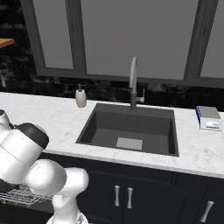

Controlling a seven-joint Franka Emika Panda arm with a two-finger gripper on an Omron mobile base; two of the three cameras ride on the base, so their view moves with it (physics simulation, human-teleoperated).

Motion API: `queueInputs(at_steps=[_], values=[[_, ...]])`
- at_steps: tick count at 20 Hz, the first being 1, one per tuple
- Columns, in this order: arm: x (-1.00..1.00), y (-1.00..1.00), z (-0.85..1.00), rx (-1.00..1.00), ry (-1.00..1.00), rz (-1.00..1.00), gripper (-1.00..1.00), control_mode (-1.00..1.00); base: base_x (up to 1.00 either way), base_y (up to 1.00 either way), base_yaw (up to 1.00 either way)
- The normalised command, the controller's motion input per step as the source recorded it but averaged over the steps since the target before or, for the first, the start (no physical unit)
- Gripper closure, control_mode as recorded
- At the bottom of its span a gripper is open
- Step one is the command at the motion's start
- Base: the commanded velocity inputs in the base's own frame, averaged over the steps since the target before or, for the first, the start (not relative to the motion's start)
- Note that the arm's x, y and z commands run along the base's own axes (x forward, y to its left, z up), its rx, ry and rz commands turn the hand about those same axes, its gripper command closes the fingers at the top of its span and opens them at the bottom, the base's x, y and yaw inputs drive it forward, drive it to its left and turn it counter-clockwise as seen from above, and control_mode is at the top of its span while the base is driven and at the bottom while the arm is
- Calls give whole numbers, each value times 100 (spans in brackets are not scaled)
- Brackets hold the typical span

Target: Pick up the cup and bowl from the counter, place them in the dishwasher, and close the dishwasher door.

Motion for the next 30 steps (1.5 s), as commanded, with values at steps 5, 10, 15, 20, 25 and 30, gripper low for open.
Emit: queueInputs(at_steps=[5, 10, 15, 20, 25, 30], values=[[-56, 42, 6, -14, 0, 0, 100, -100, 0, 0, 0], [-27, 55, 8, -15, 0, 0, 100, -100, 0, 0, 0], [0, 63, 0, -17, 0, 0, 100, -100, 0, 0, 0], [0, 53, -23, -15, 0, 0, 100, -100, 0, 0, 0], [8, 15, -36, -3, -1, 0, 100, -100, 0, 0, 0], [31, 0, -43, 0, 0, 0, 100, -100, 0, 0, 0]])
